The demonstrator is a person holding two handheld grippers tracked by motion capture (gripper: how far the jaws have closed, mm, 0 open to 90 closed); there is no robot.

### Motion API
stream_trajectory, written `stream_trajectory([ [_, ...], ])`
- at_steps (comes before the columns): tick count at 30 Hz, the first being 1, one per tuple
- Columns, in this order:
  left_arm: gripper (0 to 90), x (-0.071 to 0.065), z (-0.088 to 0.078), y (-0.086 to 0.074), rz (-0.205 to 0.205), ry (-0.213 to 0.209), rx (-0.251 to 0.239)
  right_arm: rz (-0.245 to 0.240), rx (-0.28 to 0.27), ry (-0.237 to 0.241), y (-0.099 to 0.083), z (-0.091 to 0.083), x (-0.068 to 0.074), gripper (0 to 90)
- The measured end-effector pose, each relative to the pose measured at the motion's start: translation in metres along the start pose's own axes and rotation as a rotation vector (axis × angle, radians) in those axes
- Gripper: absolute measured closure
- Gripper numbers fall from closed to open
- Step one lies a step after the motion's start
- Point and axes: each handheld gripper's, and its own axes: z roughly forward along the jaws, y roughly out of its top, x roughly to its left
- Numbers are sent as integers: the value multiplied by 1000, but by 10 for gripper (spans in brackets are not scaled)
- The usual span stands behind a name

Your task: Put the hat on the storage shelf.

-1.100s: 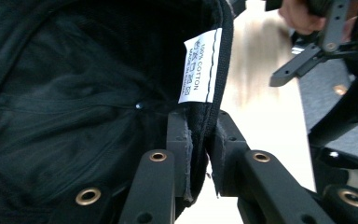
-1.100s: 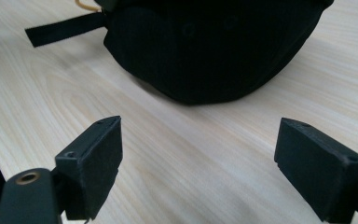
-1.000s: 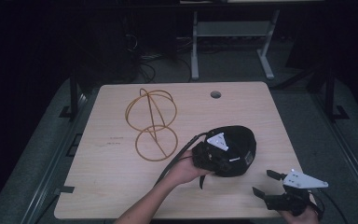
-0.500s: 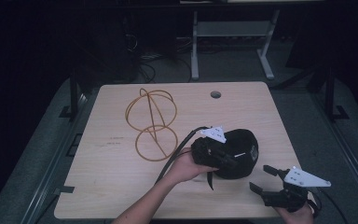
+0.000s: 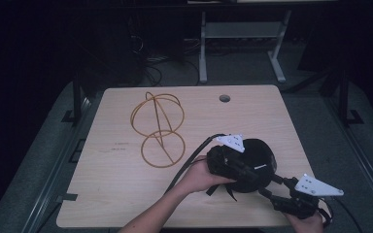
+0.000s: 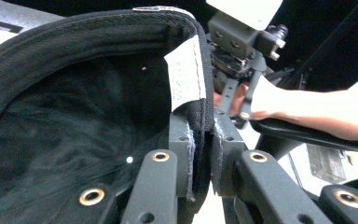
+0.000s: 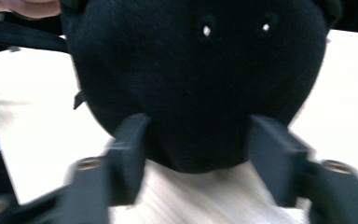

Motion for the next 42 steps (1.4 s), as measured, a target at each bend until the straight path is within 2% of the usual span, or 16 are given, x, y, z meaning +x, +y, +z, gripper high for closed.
stream_trajectory([
  [5,808,-1,2,1,8,-7,21,-37,3,18,0,-3,3,802],
  [7,807,-2,0,1,11,1,26,-26,-6,22,0,-5,2,863],
  [10,807,-2,-3,1,15,9,24,-19,-24,29,-1,-7,1,878],
  [20,775,-5,-8,-3,24,33,27,-38,-22,23,2,-8,6,887],
  [22,717,-8,-9,-2,27,68,40,-46,-26,17,3,-9,7,887],
  [24,655,-10,-10,-1,28,85,42,-60,-27,16,4,-10,7,887],
  [25,602,-11,-11,-1,33,99,48,-60,-23,15,5,-11,7,888],
  [29,471,-17,-20,-1,44,144,47,-72,-49,15,11,-13,5,888],
  [33,414,-23,-35,-5,67,196,51,-88,-53,3,17,-17,2,889],
  [36,386,-27,-46,-12,77,233,56,-82,-64,3,22,-21,-1,889],
  [39,340,-31,-54,-24,43,252,26,-72,-75,-2,28,-26,-4,890],
  [42,341,-35,-59,-42,41,294,16,-79,-82,-12,35,-30,-7,890],
])
